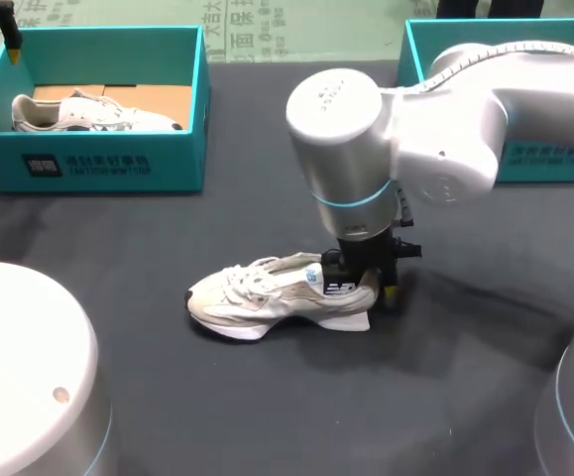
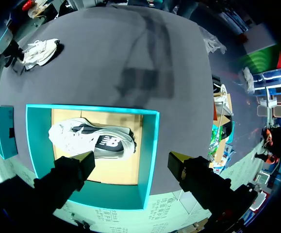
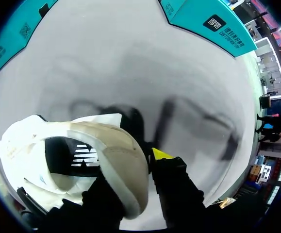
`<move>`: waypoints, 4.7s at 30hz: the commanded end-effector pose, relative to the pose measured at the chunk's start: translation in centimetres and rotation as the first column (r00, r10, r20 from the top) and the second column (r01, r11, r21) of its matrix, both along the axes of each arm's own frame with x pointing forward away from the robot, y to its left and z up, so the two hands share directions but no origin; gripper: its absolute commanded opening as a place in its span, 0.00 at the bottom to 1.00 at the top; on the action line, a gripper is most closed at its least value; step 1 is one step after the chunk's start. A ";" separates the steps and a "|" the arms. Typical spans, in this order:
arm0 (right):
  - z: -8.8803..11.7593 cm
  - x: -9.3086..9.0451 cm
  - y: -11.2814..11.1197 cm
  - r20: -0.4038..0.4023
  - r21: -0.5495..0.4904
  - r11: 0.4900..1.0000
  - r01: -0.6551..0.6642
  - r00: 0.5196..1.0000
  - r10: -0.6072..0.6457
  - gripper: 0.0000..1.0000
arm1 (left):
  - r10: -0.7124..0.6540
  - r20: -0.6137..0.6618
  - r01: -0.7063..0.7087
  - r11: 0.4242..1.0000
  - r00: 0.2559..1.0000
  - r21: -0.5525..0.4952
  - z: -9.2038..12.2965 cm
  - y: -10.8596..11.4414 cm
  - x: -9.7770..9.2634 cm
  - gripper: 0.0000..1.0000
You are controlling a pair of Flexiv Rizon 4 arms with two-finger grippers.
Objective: Take the shoe out of the shoebox, open the shoe tongue, remove and reinsert the insole, then place the shoe into the shoebox
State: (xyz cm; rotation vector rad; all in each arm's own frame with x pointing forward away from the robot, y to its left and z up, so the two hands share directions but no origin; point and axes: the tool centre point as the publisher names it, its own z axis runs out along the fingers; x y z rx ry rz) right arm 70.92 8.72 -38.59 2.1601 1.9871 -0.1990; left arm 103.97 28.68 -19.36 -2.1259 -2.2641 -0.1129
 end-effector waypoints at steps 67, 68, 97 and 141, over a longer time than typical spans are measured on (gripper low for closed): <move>11.4 1.6 -7.4 0.532 0.467 0.405 -0.786 0.615 0.582 1.00 | 0.000 0.003 0.000 1.000 1.000 0.003 0.0 0.0 -0.1 1.00; 11.3 1.6 -7.4 0.532 0.453 0.424 -0.784 0.619 0.577 1.00 | 0.000 0.003 0.000 1.000 1.000 0.003 0.0 0.0 -0.1 1.00; 8.2 2.2 -8.1 0.699 0.327 0.230 -0.917 0.398 0.594 1.00 | 0.000 0.003 0.000 1.000 1.000 0.003 0.0 0.0 -0.1 1.00; 0.3 0.5 -10.5 0.865 0.065 -0.023 -0.998 0.045 0.499 1.00 | 0.000 0.003 0.000 1.000 1.000 0.003 0.0 0.0 -0.1 1.00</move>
